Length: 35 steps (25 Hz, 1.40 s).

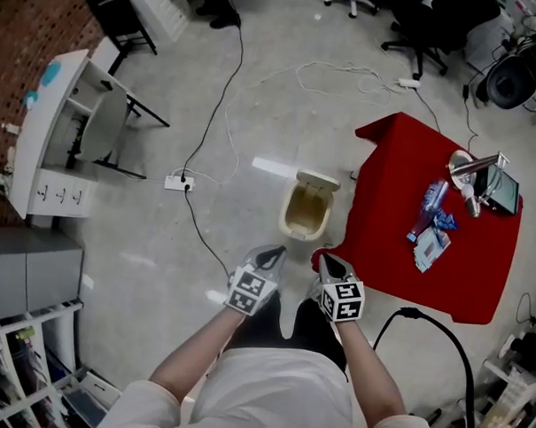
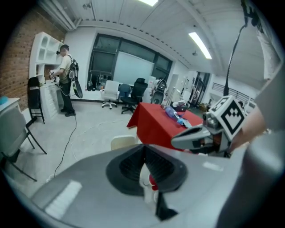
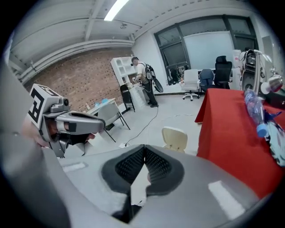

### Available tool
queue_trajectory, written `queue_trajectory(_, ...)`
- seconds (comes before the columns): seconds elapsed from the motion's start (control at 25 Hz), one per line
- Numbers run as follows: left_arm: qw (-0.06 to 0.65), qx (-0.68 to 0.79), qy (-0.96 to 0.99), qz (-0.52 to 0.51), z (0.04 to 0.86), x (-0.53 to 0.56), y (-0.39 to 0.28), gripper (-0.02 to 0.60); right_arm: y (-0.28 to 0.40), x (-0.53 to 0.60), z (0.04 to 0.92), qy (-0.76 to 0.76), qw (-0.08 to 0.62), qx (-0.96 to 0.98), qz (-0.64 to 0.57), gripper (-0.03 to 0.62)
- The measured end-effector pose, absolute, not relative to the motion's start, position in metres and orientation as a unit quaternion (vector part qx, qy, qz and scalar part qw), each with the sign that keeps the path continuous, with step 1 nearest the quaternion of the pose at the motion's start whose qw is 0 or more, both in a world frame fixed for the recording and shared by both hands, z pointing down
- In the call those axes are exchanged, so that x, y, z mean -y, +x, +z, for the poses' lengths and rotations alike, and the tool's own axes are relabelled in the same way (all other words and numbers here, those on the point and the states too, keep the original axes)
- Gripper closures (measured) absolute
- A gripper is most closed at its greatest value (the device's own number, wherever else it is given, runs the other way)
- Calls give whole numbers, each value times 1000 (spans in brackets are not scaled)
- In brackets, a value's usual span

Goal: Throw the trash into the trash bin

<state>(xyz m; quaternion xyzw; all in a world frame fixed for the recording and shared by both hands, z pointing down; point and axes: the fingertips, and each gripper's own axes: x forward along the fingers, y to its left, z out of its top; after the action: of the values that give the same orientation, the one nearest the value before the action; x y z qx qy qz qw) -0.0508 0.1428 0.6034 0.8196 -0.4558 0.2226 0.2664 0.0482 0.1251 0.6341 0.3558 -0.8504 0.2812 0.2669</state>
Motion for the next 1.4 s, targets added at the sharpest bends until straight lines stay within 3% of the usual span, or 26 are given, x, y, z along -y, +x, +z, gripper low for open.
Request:
queue_trajectory(0.72,214,423,859,195,463,-164,-19,577,94,-152,480,383,199,874,222,592)
queue_trajectory(1.4,210,397,867,214,466,-156,-22,577,104,-156,469,413,187,862,227,592)
